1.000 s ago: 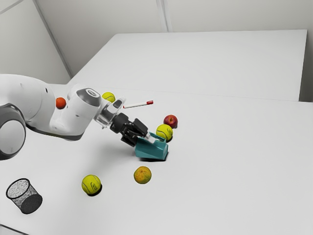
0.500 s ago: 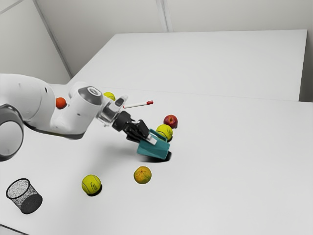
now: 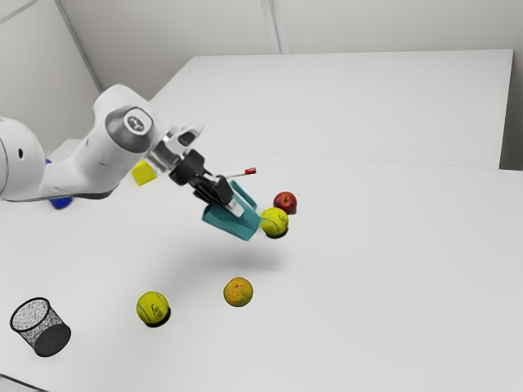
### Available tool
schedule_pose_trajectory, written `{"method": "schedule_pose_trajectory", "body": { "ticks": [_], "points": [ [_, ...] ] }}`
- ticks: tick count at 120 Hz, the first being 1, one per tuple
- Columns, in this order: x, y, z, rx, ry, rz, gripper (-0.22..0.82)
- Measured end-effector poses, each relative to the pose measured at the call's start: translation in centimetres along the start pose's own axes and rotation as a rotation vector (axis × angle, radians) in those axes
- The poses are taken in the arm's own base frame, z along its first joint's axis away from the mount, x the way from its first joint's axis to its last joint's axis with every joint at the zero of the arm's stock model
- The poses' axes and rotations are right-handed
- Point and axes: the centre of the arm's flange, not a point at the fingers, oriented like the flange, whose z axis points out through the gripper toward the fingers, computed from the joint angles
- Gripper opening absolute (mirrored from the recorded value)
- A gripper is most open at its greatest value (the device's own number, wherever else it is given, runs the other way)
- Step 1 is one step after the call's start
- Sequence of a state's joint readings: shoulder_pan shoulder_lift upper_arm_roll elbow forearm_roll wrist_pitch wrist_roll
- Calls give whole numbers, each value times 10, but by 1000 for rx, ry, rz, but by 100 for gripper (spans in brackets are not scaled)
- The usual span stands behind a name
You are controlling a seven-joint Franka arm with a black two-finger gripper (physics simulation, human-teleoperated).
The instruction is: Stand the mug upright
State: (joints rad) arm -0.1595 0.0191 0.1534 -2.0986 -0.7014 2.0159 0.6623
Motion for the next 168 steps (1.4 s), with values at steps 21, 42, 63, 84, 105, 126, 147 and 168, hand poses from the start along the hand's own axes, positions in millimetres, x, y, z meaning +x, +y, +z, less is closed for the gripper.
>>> {"method": "schedule_pose_trajectory", "body": {
  "ticks": [21,42,63,84,105,126,147,168],
  "points": [
    [-3,-3,-6,251,-130,75,-14],
    [1,-15,3,410,-190,97,-13],
    [6,-35,20,498,-207,86,-14],
    [7,-49,29,544,-198,66,-13],
    [9,-60,29,602,-200,73,-14],
    [9,-66,34,629,-209,71,-14],
    [6,-77,43,639,-227,53,-13],
    [5,-80,47,642,-232,40,-14]
  ]
}}
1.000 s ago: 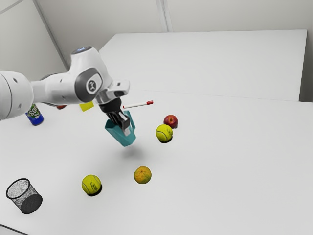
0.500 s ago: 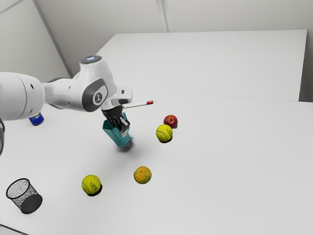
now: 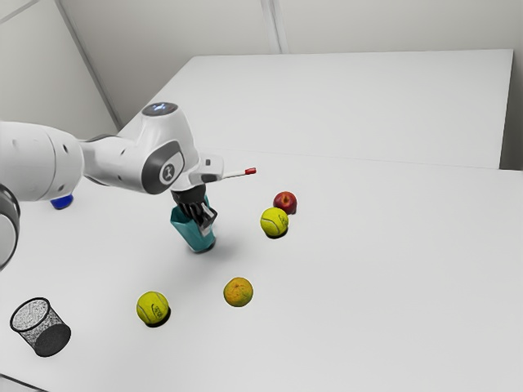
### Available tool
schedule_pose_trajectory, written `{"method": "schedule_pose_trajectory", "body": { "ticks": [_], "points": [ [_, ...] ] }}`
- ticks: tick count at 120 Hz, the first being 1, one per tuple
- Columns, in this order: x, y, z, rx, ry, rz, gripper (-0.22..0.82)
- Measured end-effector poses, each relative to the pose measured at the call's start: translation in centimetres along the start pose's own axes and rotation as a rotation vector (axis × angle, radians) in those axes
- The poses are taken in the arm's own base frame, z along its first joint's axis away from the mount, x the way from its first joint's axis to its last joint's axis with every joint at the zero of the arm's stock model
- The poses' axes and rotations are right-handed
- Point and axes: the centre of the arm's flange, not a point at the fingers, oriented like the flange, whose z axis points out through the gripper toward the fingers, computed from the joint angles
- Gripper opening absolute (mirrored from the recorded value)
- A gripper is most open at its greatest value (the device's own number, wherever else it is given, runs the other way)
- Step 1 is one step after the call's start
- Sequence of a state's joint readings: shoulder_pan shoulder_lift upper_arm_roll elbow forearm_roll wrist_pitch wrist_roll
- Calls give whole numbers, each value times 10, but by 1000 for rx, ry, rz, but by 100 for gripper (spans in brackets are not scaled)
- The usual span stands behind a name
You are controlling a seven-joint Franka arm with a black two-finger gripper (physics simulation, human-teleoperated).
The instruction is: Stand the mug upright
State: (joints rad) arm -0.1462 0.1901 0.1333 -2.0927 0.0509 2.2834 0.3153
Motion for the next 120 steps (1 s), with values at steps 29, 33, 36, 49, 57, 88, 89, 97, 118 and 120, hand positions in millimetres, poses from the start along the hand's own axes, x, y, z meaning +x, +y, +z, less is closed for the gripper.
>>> {"method": "schedule_pose_trajectory", "body": {
  "ticks": [29,33,36,49,57,88,89,97,118,120],
  "points": [
    [0,-1,0,-1,0,-12,3],
    [0,-1,0,-1,1,-13,6],
    [0,-1,-1,-1,1,-13,8],
    [0,-1,-2,0,4,-16,18],
    [1,-1,-4,0,7,-17,24],
    [1,0,-25,6,37,-19,40],
    [1,1,-26,6,39,-19,40],
    [1,2,-31,7,44,-17,43],
    [-4,8,-57,5,62,-16,50],
    [-4,8,-60,5,64,-17,51]
  ]
}}
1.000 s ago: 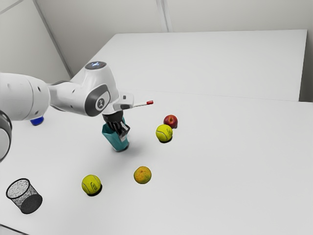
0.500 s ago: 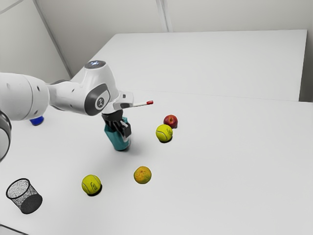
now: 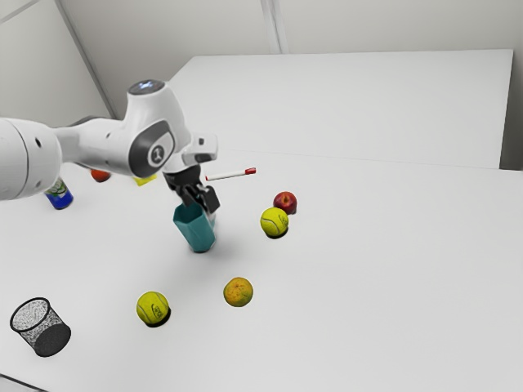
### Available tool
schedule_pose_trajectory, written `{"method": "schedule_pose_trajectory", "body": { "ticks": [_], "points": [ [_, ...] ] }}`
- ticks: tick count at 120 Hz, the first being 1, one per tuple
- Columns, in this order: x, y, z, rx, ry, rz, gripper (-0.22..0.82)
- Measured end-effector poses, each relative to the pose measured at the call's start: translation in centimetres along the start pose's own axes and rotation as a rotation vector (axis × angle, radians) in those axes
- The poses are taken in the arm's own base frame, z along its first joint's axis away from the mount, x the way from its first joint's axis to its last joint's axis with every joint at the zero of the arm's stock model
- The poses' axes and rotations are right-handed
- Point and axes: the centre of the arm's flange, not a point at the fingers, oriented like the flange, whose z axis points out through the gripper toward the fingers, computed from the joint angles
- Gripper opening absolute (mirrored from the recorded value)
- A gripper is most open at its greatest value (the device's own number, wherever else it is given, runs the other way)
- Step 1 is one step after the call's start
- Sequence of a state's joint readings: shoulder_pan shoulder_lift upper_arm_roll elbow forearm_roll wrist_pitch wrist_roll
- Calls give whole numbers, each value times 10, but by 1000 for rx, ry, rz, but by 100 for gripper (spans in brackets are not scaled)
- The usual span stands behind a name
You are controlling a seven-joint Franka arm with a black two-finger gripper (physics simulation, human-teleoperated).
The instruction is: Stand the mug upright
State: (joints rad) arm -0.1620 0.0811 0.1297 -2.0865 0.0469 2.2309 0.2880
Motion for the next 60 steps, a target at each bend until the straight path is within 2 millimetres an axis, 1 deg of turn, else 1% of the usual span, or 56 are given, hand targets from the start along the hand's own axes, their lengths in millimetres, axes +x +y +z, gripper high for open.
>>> {"method": "schedule_pose_trajectory", "body": {
  "ticks": [8,16,24,34,39,43,49,60],
  "points": [
    [0,2,-13,-1,11,0,54],
    [6,5,-31,3,29,4,55],
    [24,3,-59,9,55,3,57],
    [54,-7,-94,10,79,-12,58],
    [69,-12,-107,4,82,-21,58],
    [76,-14,-114,-5,78,-27,59],
    [82,-13,-117,-20,61,-32,59],
    [84,-10,-120,-39,26,-40,60]
  ]
}}
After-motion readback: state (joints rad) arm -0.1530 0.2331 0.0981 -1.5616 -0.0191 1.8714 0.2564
